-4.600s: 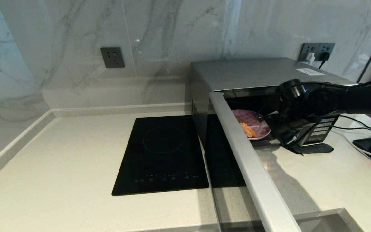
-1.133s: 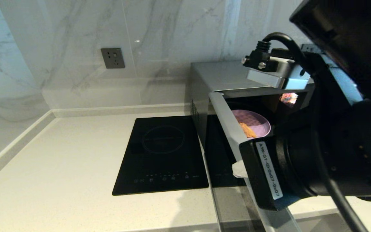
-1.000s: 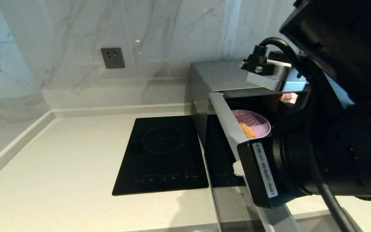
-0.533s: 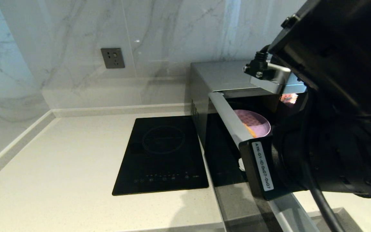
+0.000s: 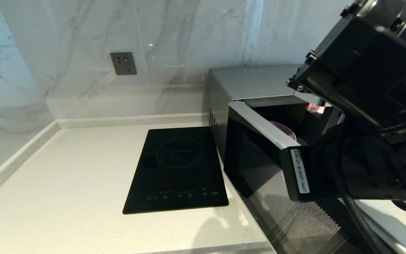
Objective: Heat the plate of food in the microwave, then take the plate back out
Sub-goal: Close the microwave oven
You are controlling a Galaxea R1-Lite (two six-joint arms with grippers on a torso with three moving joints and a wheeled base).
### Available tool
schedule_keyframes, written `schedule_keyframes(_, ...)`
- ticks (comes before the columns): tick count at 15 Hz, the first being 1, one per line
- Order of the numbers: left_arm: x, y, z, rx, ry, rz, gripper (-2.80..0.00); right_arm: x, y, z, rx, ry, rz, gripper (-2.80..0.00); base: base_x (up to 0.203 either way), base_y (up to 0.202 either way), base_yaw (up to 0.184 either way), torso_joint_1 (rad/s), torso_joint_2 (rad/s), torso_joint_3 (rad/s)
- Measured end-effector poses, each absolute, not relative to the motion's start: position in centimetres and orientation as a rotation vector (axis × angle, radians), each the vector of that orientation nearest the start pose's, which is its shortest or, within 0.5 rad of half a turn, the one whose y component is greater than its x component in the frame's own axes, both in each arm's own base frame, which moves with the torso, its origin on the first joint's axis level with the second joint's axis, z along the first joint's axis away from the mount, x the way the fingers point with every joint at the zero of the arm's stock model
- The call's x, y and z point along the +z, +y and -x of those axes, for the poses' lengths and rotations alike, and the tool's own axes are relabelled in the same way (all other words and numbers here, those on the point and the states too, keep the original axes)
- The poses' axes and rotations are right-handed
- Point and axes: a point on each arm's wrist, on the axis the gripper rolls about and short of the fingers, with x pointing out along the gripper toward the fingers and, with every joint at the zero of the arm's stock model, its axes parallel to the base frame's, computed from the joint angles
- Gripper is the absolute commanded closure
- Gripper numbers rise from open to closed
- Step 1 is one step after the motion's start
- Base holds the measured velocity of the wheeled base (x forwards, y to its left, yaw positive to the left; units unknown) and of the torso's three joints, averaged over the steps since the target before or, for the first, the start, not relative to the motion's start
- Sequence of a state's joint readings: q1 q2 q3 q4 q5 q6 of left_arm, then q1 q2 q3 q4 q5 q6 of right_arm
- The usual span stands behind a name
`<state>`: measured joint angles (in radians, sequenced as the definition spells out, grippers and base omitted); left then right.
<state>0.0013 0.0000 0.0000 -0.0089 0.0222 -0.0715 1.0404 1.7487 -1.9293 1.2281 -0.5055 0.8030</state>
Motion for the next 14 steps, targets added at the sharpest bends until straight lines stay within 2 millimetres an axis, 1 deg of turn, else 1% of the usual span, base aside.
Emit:
schedule_keyframes(3, 7.6, 0.0, 2.3, 0.023, -0.010, 0.071, 0.00, 31.5, 21.1, -15.0, 0.087, 0.844, -0.027, 0.00, 0.000, 0.000, 0.000, 0.000, 0.00, 0.000)
schedule_keyframes(5, 7.6, 0.0, 2.3, 0.024, -0.010, 0.071, 0.00, 31.5, 20.3, -16.0, 0.034, 0.840, -0.045, 0.00, 0.000, 0.000, 0.000, 0.000, 0.00, 0.000)
schedule_keyframes(8, 7.6, 0.0, 2.3, 0.024, -0.010, 0.072, 0.00, 31.2, 18.8, -17.7, -0.055, 0.845, -0.073, 0.00, 0.000, 0.000, 0.000, 0.000, 0.00, 0.000)
schedule_keyframes(14, 7.6, 0.0, 2.3, 0.024, -0.010, 0.071, 0.00, 30.9, 15.7, -19.5, -0.189, 0.850, -0.124, 0.00, 0.000, 0.000, 0.000, 0.000, 0.00, 0.000)
